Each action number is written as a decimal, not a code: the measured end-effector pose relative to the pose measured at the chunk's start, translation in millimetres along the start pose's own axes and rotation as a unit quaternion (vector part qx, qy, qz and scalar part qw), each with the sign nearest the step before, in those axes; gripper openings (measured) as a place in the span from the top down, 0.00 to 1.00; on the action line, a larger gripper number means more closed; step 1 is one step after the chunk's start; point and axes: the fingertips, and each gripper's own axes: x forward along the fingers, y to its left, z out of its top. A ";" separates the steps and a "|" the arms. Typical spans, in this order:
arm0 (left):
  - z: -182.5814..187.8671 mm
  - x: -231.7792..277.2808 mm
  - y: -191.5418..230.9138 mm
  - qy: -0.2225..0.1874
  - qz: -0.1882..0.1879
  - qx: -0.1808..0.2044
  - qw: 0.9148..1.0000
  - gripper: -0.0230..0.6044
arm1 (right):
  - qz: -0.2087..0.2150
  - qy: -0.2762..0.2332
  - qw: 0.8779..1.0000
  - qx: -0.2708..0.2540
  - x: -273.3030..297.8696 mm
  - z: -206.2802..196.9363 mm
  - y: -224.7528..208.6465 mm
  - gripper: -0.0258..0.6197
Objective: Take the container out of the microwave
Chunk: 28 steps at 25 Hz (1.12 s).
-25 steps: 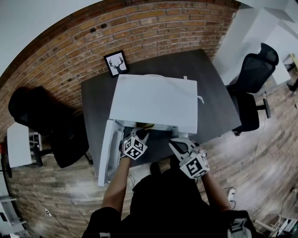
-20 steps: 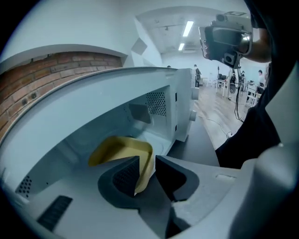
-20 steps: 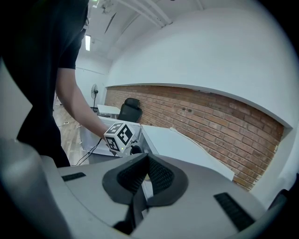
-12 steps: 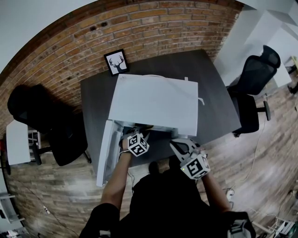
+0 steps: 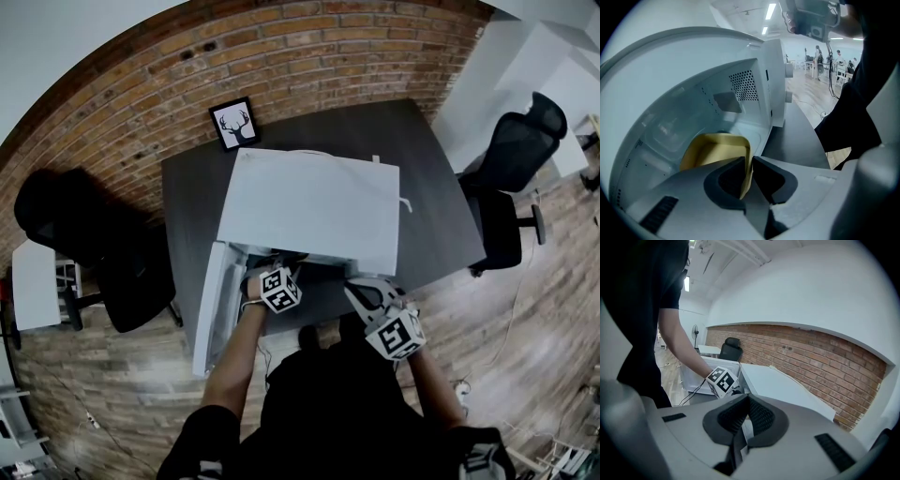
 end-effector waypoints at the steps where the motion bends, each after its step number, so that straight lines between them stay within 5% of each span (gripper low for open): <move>1: -0.9 0.9 -0.1 0.001 -0.002 0.000 1.000 0.88 | 0.000 0.000 1.000 0.000 0.0 -0.3 -0.4 0.96; 16: 0.9 -6.7 -19.2 -0.001 -0.023 0.013 1.000 0.92 | 0.006 -0.005 1.000 -0.006 5.0 5.4 3.7 0.96; 28: 2.8 -32.9 -32.5 -0.011 -0.003 0.023 1.000 0.92 | 0.004 -0.011 1.000 -0.007 8.9 10.1 17.8 0.96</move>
